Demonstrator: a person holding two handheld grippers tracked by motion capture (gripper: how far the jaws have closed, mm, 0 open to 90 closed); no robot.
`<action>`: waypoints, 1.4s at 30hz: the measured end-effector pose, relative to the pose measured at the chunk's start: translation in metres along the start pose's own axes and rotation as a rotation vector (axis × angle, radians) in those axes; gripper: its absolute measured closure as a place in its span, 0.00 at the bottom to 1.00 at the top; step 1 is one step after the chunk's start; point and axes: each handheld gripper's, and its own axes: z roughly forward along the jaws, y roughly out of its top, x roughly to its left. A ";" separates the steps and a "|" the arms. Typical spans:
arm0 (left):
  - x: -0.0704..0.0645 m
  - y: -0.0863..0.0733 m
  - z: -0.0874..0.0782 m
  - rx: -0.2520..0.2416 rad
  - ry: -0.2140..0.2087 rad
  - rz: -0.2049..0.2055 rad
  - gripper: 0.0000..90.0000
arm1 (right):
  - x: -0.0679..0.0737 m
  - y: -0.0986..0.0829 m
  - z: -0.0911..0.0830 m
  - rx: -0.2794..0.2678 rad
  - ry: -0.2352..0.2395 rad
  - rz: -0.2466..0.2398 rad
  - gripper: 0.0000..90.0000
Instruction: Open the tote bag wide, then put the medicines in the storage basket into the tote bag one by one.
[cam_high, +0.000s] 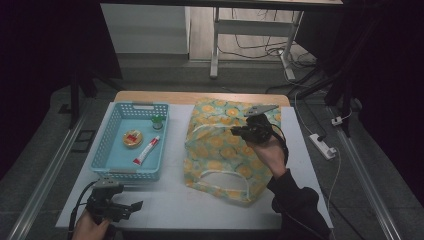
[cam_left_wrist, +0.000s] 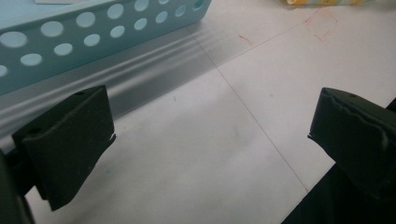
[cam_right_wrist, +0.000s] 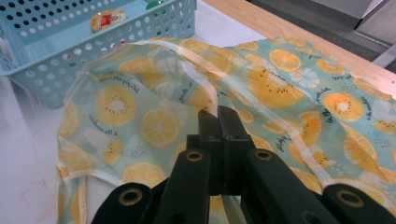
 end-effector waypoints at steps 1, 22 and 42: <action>0.000 0.000 0.000 0.000 0.000 0.000 0.00 | 0.000 0.000 -0.001 -0.004 0.000 0.002 1.00; 0.001 -0.001 -0.004 -0.035 -0.004 -0.010 0.00 | -0.003 -0.003 0.001 0.000 0.005 0.009 1.00; -0.002 0.002 -0.012 -0.093 0.002 0.009 0.00 | -0.003 -0.004 0.003 0.008 0.016 0.003 1.00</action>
